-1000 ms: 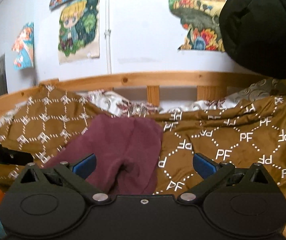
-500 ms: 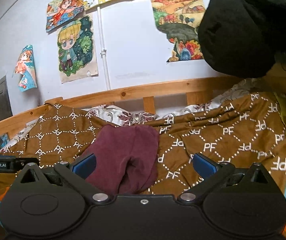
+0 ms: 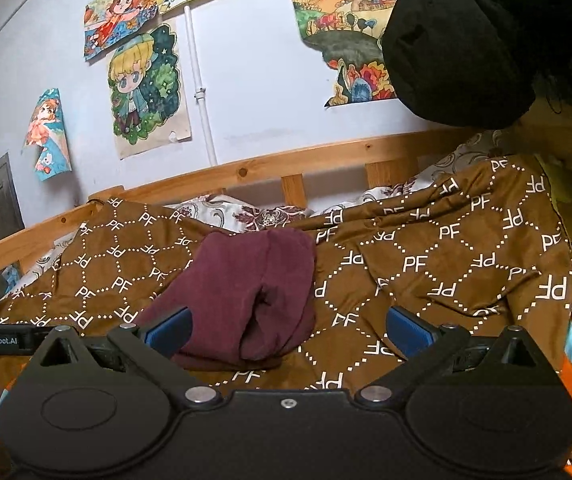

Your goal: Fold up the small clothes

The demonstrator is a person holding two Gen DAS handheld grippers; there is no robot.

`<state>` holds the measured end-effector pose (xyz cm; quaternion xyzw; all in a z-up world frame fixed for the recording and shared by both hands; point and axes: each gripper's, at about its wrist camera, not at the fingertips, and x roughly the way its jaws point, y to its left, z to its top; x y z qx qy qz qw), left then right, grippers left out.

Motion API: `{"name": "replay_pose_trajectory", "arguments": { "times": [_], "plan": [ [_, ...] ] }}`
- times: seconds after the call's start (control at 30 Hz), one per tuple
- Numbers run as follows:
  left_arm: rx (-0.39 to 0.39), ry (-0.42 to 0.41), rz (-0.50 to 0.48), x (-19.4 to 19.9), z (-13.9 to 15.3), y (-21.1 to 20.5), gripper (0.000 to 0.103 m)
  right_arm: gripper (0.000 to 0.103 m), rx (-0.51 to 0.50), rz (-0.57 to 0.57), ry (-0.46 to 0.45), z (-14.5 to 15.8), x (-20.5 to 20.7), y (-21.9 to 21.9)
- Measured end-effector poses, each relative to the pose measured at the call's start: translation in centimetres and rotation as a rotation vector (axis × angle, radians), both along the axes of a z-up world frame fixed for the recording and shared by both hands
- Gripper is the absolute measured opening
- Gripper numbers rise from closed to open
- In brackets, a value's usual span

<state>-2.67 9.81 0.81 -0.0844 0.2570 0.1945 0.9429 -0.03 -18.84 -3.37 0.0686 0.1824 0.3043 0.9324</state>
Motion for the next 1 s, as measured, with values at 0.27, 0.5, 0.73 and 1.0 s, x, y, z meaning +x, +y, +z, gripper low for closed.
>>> {"name": "replay_pose_trajectory", "arguments": {
  "times": [0.27,0.5,0.73,1.0],
  "plan": [
    [-0.009,0.013,0.005,0.06,-0.48,0.15,0.102,0.102,-0.013,0.001,0.008,-0.33,0.27,0.19],
    [-0.007,0.009,0.005,0.01,-0.38,0.13,0.102,0.102,-0.012,-0.005,0.011,-0.40,0.35,0.01],
    [-0.002,0.005,0.005,-0.06,-0.16,0.09,0.102,0.102,-0.014,-0.004,0.007,-0.36,0.34,-0.02],
    [0.001,0.005,0.005,-0.05,-0.10,-0.01,0.102,0.102,-0.011,-0.004,0.007,-0.31,0.36,-0.09]
  ]
}}
